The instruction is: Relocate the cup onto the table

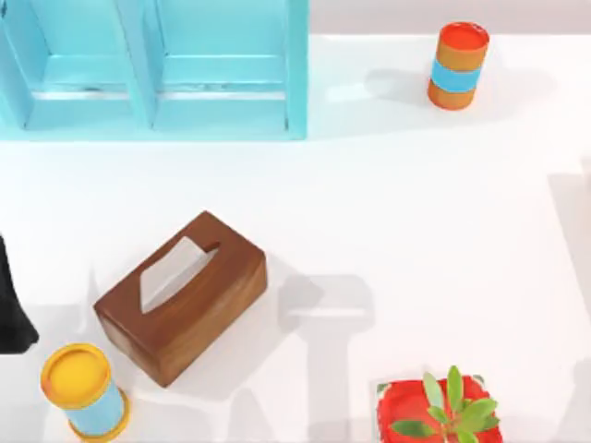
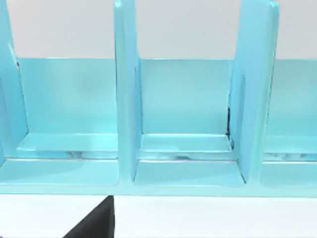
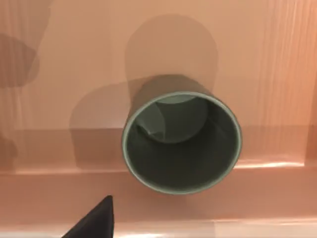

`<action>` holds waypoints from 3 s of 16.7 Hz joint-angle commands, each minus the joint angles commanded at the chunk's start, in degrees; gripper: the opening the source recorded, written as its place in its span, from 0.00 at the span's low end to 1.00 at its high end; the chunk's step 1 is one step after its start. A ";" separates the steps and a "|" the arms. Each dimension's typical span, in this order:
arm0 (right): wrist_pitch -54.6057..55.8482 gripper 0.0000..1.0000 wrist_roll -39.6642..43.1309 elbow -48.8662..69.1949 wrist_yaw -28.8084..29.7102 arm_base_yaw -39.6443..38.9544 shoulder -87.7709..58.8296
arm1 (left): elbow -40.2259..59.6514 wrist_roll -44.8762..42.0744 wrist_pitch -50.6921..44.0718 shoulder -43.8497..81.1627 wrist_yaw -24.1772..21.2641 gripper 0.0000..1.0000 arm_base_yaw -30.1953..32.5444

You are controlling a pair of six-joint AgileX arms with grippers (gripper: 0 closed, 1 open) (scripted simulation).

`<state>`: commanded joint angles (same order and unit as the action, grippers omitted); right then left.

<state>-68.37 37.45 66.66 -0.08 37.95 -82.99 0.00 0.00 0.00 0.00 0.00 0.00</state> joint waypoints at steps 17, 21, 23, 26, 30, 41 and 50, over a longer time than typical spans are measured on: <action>13.16 1.00 2.19 -8.40 -0.02 2.27 -9.46 | 0.00 0.00 0.00 0.00 0.00 1.00 0.00; 18.89 1.00 2.21 -13.16 -0.01 2.33 -11.17 | 0.00 0.00 0.00 0.00 0.00 1.00 0.00; 18.95 1.00 2.21 -13.20 -0.01 2.34 -11.20 | 0.00 0.00 0.00 0.00 0.00 1.00 0.00; 18.95 0.92 2.21 -13.20 -0.01 2.34 -11.20 | 0.00 0.00 0.00 0.00 0.00 1.00 0.00; 18.95 0.62 2.21 -13.20 -0.01 2.34 -11.20 | 0.00 0.00 0.00 0.00 0.00 1.00 0.00; 18.95 0.00 2.21 -13.20 -0.01 2.34 -11.20 | 0.00 0.00 0.00 0.00 0.00 1.00 0.00; 16.73 0.00 0.13 -12.28 -0.04 0.37 -9.65 | 0.00 0.00 0.00 0.00 0.00 1.00 0.00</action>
<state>-51.64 37.58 54.37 -0.12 38.33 -92.64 0.00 0.00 0.00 0.00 0.00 0.00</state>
